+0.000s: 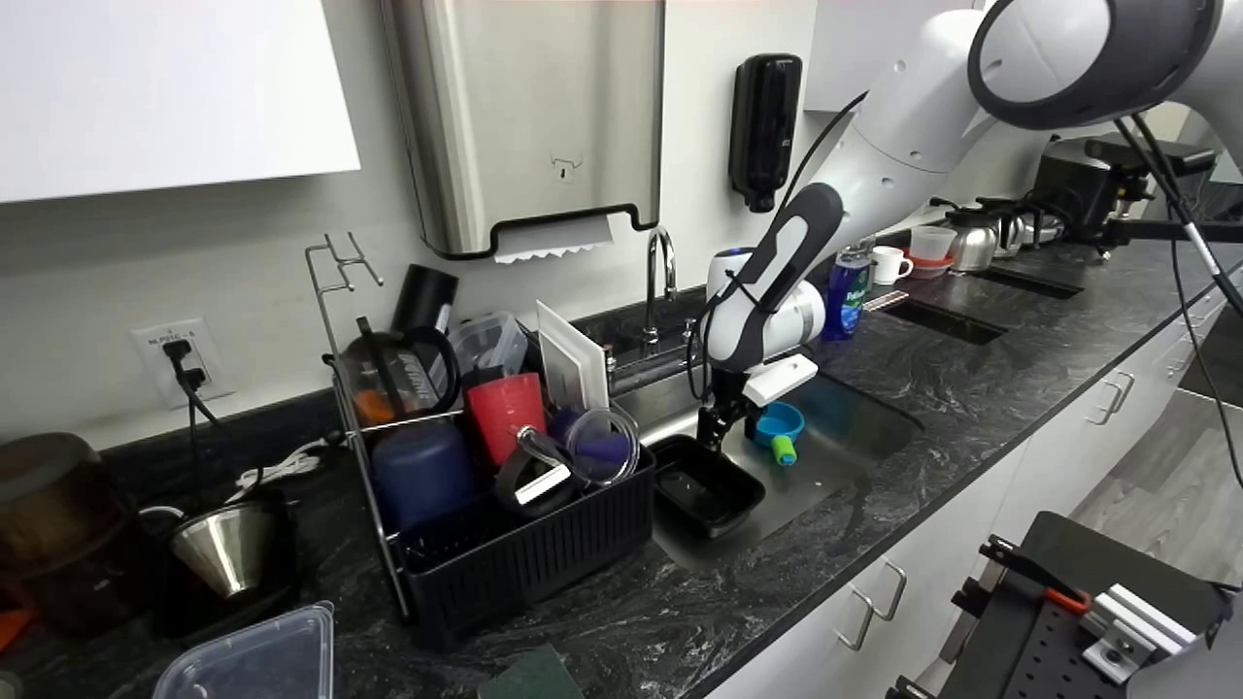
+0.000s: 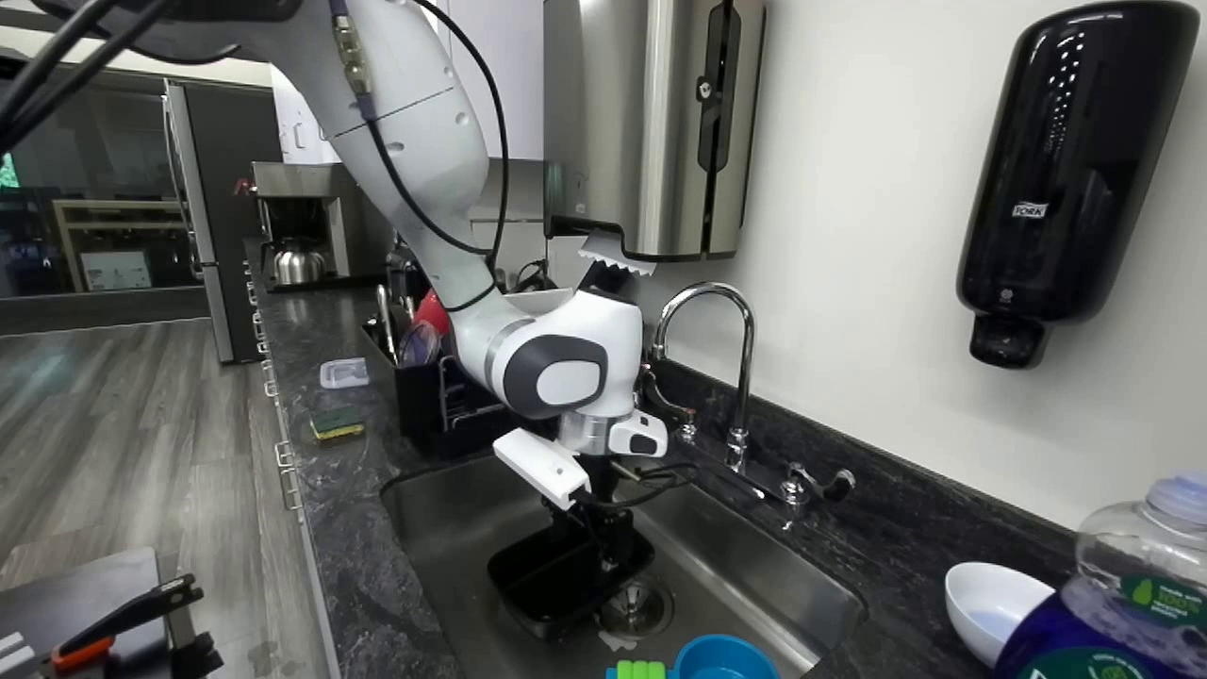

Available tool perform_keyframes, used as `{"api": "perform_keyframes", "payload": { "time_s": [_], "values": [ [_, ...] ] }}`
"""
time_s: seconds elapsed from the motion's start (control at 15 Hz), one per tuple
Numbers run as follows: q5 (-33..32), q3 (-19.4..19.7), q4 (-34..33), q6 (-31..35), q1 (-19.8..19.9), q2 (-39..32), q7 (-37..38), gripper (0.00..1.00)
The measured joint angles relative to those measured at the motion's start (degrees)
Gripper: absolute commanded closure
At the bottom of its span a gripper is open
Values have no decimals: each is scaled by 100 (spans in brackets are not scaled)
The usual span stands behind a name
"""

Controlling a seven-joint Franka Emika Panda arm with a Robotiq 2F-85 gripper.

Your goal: Put the black dish in the sink onto the rack

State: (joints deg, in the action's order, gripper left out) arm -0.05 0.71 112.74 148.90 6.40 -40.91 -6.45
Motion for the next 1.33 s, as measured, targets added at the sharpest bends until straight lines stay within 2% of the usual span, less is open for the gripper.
{"api": "perform_keyframes", "payload": {
  "time_s": [0.67,1.33],
  "values": [
    [0,-83,-1029,-51,194,-780,-362,0],
    [0,-235,-1380,-59,422,-1263,-470,0]
  ]
}}
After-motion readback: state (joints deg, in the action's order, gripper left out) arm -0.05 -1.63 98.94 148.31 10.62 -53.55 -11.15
